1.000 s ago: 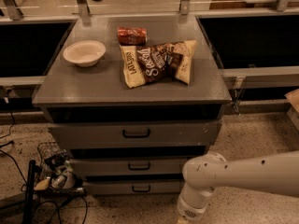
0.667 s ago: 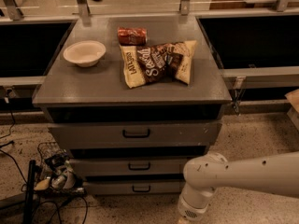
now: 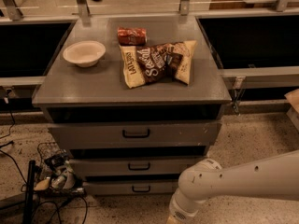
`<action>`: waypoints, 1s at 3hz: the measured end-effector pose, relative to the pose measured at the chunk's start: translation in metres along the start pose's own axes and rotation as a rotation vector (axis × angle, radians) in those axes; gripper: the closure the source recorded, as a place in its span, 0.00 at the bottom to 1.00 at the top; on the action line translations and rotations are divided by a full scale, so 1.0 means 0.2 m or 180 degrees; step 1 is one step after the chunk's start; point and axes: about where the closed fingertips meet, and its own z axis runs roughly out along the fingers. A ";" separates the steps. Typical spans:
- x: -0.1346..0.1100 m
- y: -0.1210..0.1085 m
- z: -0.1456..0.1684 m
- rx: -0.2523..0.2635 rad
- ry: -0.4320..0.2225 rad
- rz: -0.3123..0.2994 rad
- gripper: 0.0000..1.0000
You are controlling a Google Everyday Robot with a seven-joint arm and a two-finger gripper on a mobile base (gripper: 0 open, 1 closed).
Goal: Open bottom drawer
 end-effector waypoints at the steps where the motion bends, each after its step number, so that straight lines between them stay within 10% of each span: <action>1: -0.08 -0.07 -0.01 0.0278 -0.0064 0.0128 1.00; 3: -0.10 -0.08 0.00 0.0314 -0.0085 0.0341 1.00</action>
Offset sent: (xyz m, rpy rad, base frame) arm 0.0217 0.0083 0.0023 -0.0311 -0.0776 -0.0614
